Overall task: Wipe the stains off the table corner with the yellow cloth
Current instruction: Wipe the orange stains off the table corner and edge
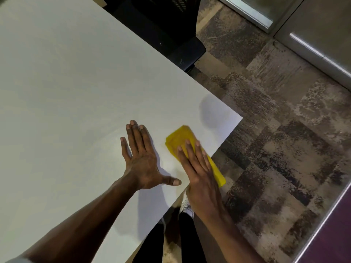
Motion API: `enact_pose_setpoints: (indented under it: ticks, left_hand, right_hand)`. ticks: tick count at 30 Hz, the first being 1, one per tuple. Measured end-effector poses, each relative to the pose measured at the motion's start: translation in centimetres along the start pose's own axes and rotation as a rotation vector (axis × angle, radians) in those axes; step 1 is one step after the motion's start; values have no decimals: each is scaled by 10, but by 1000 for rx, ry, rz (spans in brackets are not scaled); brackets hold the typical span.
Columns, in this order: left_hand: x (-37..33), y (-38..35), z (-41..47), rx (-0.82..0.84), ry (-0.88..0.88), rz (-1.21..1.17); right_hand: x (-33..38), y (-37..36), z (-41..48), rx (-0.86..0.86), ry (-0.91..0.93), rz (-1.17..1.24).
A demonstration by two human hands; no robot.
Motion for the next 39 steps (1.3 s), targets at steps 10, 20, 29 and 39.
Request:
enact_pose_setpoints:
  ticks: [10, 20, 29, 39]
  left_hand:
    - [-4, 4, -2, 36, 14, 11]
    - [-1, 0, 0, 7, 7, 34]
    - [-23, 13, 7, -91, -188, 40]
    - [-44, 13, 40, -55, -155, 37]
  right_hand:
    - [-32, 32, 143, -33, -56, -61]
    - [-24, 15, 0, -28, -40, -20]
    - [-68, 61, 164, -82, -129, -126]
    - [-28, 20, 30, -25, -2, -87]
Point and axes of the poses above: each hand's wrist, its own z-axis towards the middle knuckle, its own y-axis out of the back of the hand, x = y × z, the point moved 4 cm from there along z, towards the middle knuckle, and after that the axes turned 1 degree about -y, right-handed, at the moved point
